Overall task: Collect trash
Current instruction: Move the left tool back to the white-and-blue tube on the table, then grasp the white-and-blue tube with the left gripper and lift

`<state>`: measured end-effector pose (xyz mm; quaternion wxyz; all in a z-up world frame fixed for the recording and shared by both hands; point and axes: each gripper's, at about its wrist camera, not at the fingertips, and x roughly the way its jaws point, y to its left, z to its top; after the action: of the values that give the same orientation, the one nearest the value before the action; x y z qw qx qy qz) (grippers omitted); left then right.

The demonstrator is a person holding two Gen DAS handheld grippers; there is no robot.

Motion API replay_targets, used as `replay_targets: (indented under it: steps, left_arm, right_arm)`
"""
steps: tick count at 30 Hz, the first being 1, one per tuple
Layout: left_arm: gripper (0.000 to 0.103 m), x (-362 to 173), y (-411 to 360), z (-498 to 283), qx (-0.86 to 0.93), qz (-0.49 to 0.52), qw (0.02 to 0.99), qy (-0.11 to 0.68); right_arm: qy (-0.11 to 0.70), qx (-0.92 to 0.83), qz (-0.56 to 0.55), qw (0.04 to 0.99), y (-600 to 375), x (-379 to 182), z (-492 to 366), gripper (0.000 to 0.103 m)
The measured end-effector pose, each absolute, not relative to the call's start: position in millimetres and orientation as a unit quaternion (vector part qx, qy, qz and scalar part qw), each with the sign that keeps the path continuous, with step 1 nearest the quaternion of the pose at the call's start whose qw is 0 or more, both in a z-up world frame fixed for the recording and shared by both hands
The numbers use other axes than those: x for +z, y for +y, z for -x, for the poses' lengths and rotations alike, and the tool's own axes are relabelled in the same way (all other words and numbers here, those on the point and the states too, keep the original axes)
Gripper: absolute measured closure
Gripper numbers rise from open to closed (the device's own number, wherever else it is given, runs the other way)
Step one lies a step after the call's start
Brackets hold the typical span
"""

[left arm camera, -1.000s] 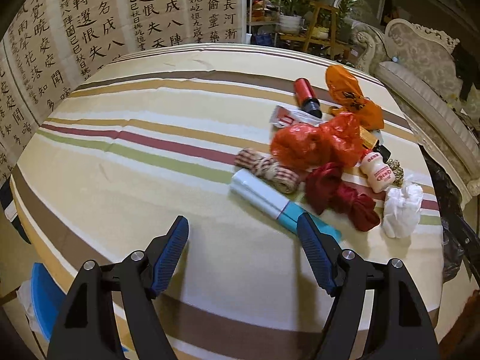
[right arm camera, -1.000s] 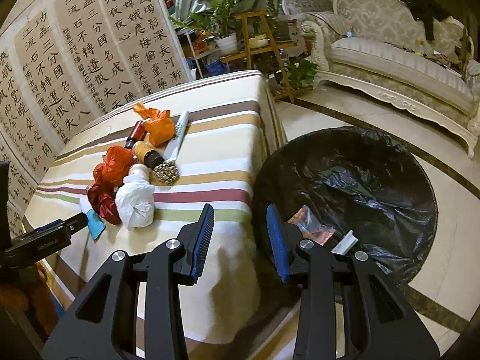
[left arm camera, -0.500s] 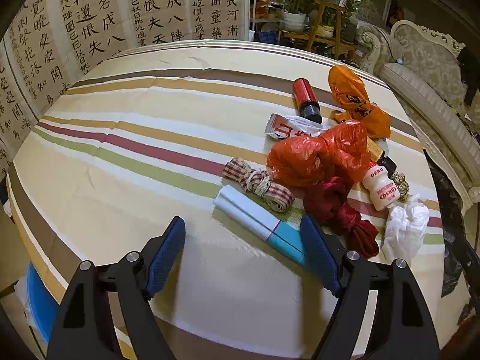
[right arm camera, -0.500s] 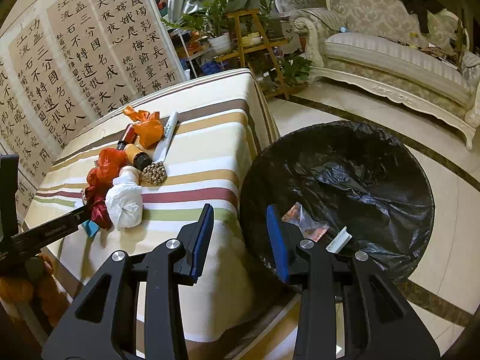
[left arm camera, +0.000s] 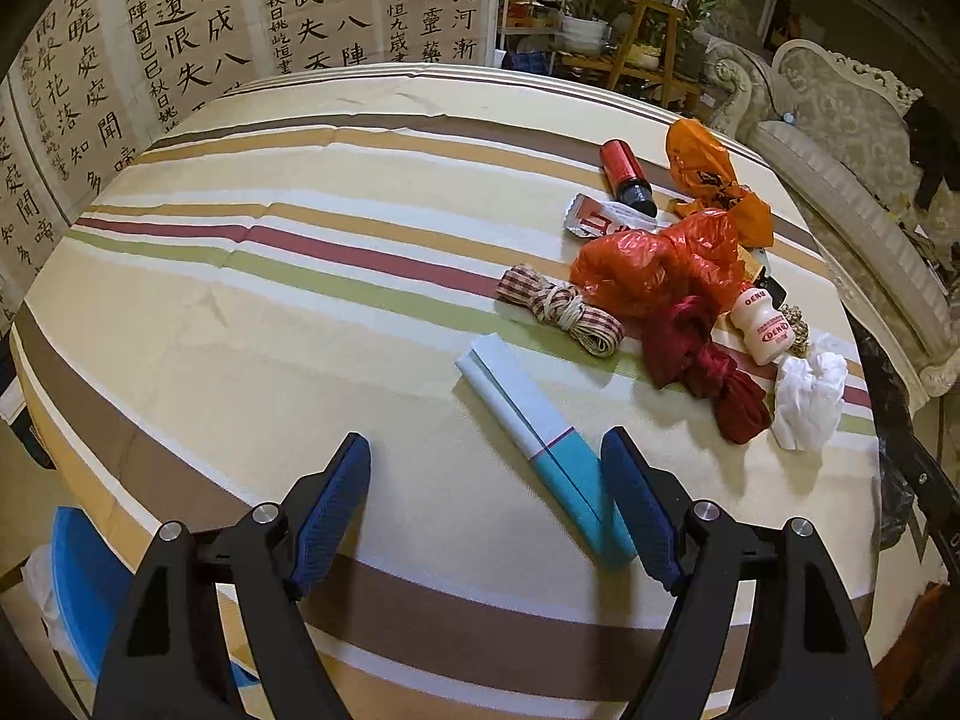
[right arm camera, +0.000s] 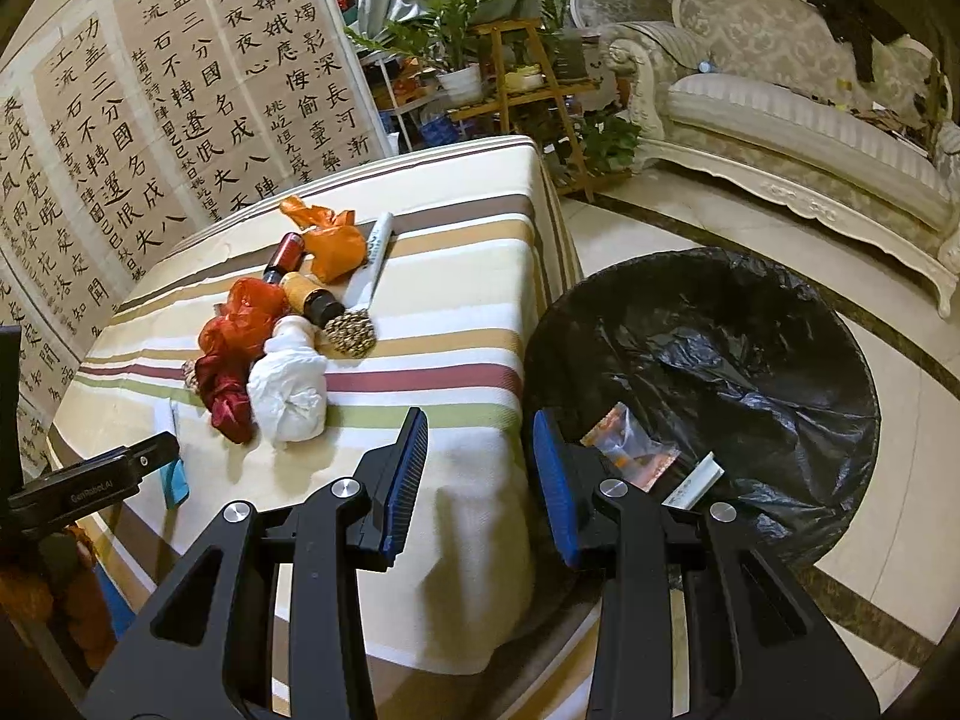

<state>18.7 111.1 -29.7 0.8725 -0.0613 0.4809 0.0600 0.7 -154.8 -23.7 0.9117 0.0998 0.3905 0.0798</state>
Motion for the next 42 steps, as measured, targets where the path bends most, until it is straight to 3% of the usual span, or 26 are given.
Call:
replay_targets:
  steps: [6, 14, 18, 26, 42]
  left_arm:
    - [0.026, -30.8, 111.3, -17.3, 0.058, 0.055, 0.873, 0.481]
    - [0.052, -28.6, 112.9, -10.1, 0.046, 0.062, 0.874, 0.479]
    - [0.054, -29.1, 107.9, -11.9, 0.035, 0.058, 0.876, 0.477]
    - [0.088, -29.2, 108.4, -10.1, -0.011, 0.059, 0.885, 0.462]
    - [0.095, -16.7, 116.1, -9.8, -0.023, 0.053, 0.898, 0.435]
  right_arm:
    - [0.389, 0.081, -0.095, 0.913, -151.2, -20.0, 3.3, 0.067]
    - [0.389, 0.086, -0.091, 0.913, -145.3, -18.4, 3.5, 0.067]
    - [0.390, 0.088, -0.089, 0.912, -142.6, -17.6, 3.8, 0.067]
    - [0.390, 0.093, -0.083, 0.912, -135.6, -16.4, 3.6, 0.067]
    - [0.389, 0.119, -0.055, 0.912, -101.8, -8.0, -0.8, 0.067]
